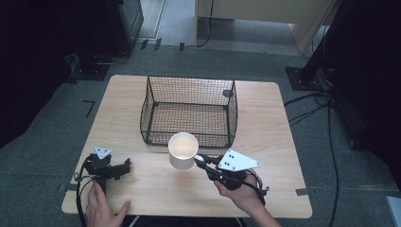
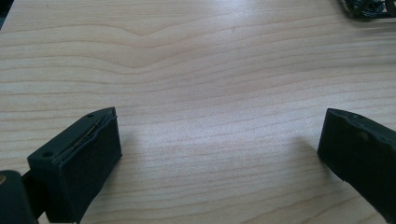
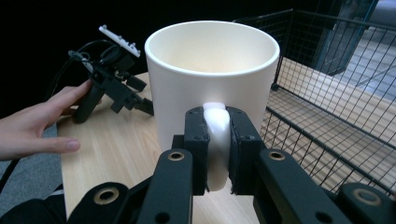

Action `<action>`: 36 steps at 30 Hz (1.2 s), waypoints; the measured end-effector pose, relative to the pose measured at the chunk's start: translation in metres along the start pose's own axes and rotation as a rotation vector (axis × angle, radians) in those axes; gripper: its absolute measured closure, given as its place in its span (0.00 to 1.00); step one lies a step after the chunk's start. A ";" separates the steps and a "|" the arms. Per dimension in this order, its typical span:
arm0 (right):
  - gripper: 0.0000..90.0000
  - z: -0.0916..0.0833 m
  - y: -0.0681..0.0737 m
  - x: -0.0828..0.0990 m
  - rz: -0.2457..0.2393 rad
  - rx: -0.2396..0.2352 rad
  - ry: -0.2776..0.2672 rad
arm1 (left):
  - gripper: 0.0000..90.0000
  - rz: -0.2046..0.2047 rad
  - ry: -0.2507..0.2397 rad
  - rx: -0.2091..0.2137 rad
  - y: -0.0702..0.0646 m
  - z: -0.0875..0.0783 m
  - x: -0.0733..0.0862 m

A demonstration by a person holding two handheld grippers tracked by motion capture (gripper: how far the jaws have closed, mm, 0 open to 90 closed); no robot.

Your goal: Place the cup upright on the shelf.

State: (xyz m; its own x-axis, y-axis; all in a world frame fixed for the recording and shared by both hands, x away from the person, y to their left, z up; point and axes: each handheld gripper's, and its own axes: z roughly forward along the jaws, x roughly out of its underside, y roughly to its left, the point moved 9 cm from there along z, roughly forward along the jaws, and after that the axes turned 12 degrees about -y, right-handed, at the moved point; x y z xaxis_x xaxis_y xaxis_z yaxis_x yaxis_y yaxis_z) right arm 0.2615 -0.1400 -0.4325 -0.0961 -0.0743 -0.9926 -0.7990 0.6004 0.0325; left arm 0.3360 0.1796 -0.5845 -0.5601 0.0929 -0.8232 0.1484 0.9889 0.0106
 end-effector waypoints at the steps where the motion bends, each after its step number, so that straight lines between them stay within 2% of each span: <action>1: 0.90 0.003 -0.001 -0.004 -0.003 0.001 -0.006 | 0.00 -0.001 0.000 0.000 0.000 0.000 0.000; 14: 0.90 0.022 -0.015 -0.018 -0.008 0.024 -0.016 | 0.00 -0.002 -0.001 0.000 0.000 0.000 0.000; 36: 0.90 0.052 -0.063 -0.043 -0.007 0.127 -0.027 | 0.00 -0.002 0.002 0.001 0.000 0.000 0.000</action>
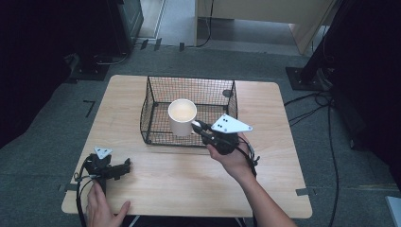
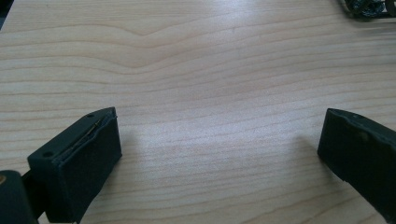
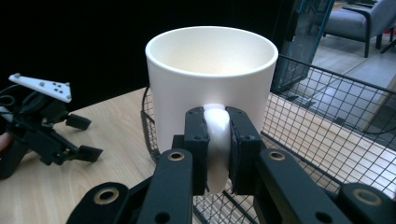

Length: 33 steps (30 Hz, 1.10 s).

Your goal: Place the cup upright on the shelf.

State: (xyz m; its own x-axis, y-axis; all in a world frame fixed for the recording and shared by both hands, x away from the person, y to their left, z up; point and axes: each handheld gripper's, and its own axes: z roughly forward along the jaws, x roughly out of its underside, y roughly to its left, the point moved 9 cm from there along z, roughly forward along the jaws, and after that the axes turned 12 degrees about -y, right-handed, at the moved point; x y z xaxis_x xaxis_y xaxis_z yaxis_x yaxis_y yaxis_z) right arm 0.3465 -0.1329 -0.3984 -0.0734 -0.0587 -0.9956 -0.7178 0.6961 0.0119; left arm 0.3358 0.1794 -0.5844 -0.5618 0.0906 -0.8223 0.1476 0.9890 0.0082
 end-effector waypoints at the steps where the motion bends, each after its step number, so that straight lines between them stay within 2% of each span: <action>1: 0.90 0.000 0.000 0.000 0.000 0.000 0.000 | 0.00 0.000 0.000 0.000 0.000 0.000 0.000; 18: 0.90 0.034 -0.039 0.005 0.007 0.079 0.028 | 0.00 0.000 -0.002 0.000 0.000 0.000 0.000; 33: 0.90 0.064 -0.063 0.018 0.005 0.125 0.070 | 0.00 0.001 -0.002 -0.001 0.000 0.000 0.000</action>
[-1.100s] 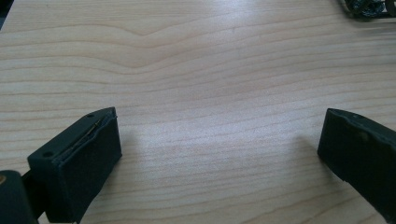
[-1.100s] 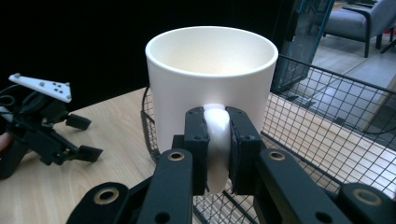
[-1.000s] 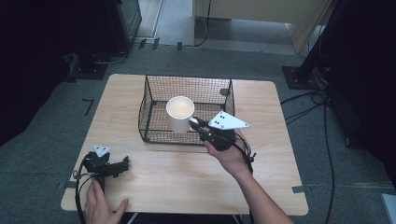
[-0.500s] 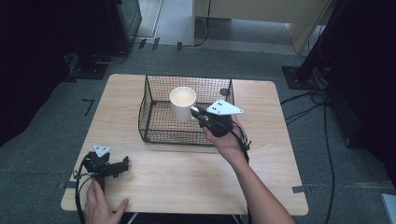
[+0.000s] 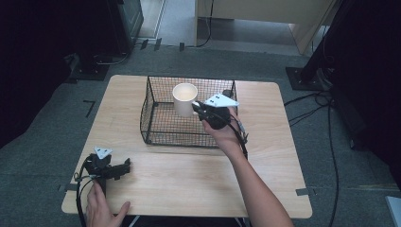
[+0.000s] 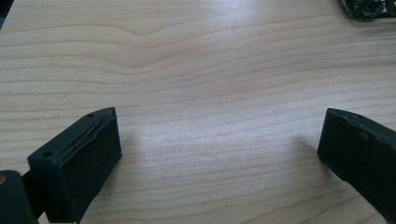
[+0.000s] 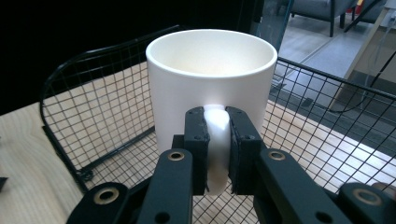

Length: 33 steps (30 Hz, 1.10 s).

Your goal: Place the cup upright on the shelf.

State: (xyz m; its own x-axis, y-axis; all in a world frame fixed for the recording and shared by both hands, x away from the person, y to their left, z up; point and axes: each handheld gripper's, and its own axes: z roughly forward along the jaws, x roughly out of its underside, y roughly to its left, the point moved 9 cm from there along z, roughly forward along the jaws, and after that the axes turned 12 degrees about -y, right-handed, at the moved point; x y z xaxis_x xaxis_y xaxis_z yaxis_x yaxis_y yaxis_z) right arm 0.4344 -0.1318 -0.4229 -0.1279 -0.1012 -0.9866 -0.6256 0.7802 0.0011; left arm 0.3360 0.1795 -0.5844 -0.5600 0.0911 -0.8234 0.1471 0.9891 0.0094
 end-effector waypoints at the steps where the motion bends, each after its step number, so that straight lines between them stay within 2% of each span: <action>1: 0.90 0.002 -0.001 0.001 -0.006 0.003 0.004 | 0.00 0.000 0.000 0.000 0.000 0.000 0.000; 13: 0.90 0.019 -0.010 0.017 -0.021 -0.004 0.069 | 0.00 -0.001 0.001 0.001 0.000 0.000 0.000; 22: 0.90 0.032 -0.016 0.032 -0.028 -0.012 0.150 | 0.00 0.000 0.002 0.001 0.000 0.000 0.000; 33: 0.90 0.042 -0.024 0.040 -0.051 -0.017 0.247 | 0.00 0.000 0.002 0.001 0.000 0.000 0.000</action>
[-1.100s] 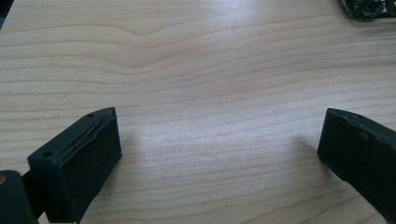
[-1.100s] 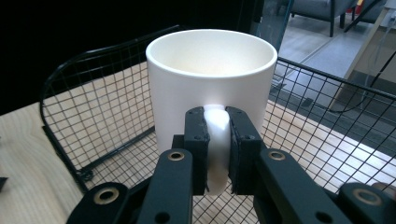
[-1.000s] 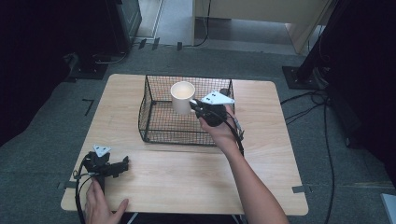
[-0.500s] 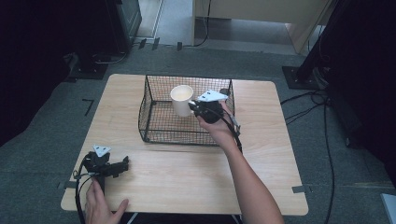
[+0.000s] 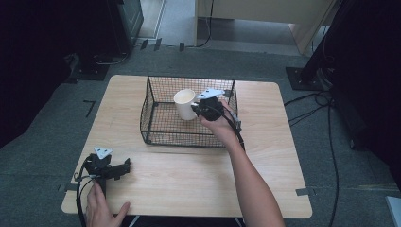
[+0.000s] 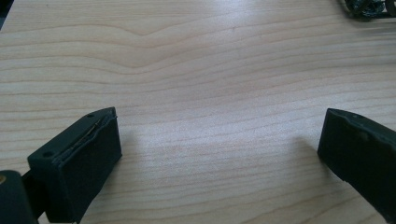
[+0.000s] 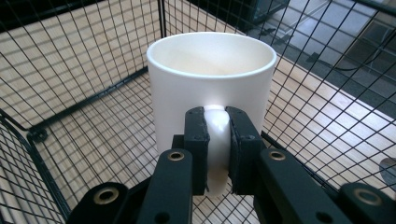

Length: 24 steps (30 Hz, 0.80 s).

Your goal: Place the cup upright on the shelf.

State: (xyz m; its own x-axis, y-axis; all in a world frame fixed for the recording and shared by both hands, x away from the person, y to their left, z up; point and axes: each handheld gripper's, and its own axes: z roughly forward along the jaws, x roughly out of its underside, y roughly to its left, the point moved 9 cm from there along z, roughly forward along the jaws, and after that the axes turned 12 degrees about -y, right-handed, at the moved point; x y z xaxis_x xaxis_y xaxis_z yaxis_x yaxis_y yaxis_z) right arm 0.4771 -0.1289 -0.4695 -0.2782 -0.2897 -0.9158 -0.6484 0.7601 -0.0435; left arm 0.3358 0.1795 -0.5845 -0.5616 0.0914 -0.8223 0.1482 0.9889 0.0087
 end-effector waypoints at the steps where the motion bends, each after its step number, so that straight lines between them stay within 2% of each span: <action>1: 0.90 0.003 -0.002 0.002 -0.012 0.001 0.017 | 0.00 0.000 0.000 0.000 0.000 0.000 0.000; 8: 0.90 0.010 -0.001 0.005 -0.046 -0.020 0.029 | 0.00 0.000 0.000 0.000 0.000 0.000 0.000; 14: 0.90 0.015 0.003 0.012 -0.068 -0.060 0.039 | 0.00 0.000 0.000 0.000 0.000 0.000 0.000; 20: 0.90 0.017 0.001 0.015 -0.061 -0.073 0.022 | 0.00 -0.001 -0.001 0.000 0.000 0.000 0.000; 22: 0.89 0.018 0.001 0.018 -0.037 -0.097 0.029 | 0.00 0.000 0.000 0.000 0.000 0.000 0.000; 24: 0.89 0.020 0.002 0.021 -0.040 -0.105 0.044 | 0.00 0.000 0.000 0.000 0.000 0.000 0.000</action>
State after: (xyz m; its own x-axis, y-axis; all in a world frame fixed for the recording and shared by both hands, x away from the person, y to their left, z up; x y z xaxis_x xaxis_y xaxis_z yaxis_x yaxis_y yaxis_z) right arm 0.4837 -0.1220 -0.4969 -0.2796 -0.3454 -0.8958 -0.7296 0.6830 -0.0356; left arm 0.3358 0.1795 -0.5845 -0.5615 0.0914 -0.8224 0.1482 0.9889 0.0087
